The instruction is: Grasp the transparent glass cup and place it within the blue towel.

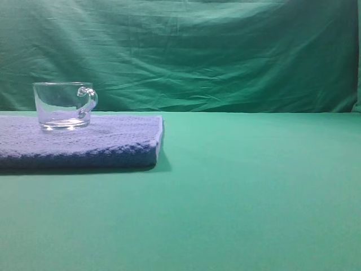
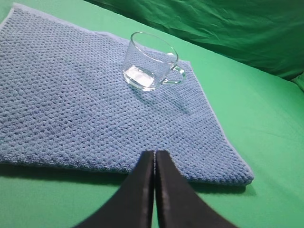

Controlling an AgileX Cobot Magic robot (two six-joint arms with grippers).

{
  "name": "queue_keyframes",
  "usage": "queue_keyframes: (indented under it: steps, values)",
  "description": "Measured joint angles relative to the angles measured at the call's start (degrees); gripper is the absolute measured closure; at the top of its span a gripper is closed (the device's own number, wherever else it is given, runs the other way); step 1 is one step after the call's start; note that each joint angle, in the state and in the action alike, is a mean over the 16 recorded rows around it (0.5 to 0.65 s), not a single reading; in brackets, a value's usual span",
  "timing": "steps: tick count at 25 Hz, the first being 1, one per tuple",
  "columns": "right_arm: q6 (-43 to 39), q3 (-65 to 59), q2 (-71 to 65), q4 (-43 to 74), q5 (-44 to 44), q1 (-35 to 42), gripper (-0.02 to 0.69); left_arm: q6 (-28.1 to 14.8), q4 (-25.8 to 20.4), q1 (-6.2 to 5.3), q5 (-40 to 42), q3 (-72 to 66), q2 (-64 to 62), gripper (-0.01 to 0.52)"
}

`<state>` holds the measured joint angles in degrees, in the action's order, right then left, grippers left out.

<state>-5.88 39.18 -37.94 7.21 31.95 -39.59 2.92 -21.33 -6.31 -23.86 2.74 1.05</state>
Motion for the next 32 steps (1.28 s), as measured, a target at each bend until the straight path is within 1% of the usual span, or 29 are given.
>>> queue_keyframes:
  steps: [4, 10, 17, 24, 32]
  values:
    - [-0.3, -4.1, 3.8, 0.6, -3.9, 5.0, 0.643, 0.0, 0.0, 0.00, 0.0, 0.0, 0.0, 0.514]
    - [-0.8, -13.5, 13.0, 1.3, -9.5, 15.2, 0.624, 0.0, 0.0, 0.00, 0.0, 0.0, 0.0, 0.514]
    - [-1.0, -26.3, 25.6, 1.9, -12.2, 25.6, 0.615, 0.0, 0.0, 0.00, 0.0, 0.0, 0.0, 0.514]
    - [-0.9, -36.0, 34.8, 2.4, -12.5, 32.1, 0.615, 0.0, 0.0, 0.00, 0.0, 0.0, 0.0, 0.514]
    - [-0.8, -40.5, 38.3, 2.4, -11.9, 36.1, 0.615, 0.0, 0.0, 0.00, 0.0, 0.0, 0.0, 0.514]
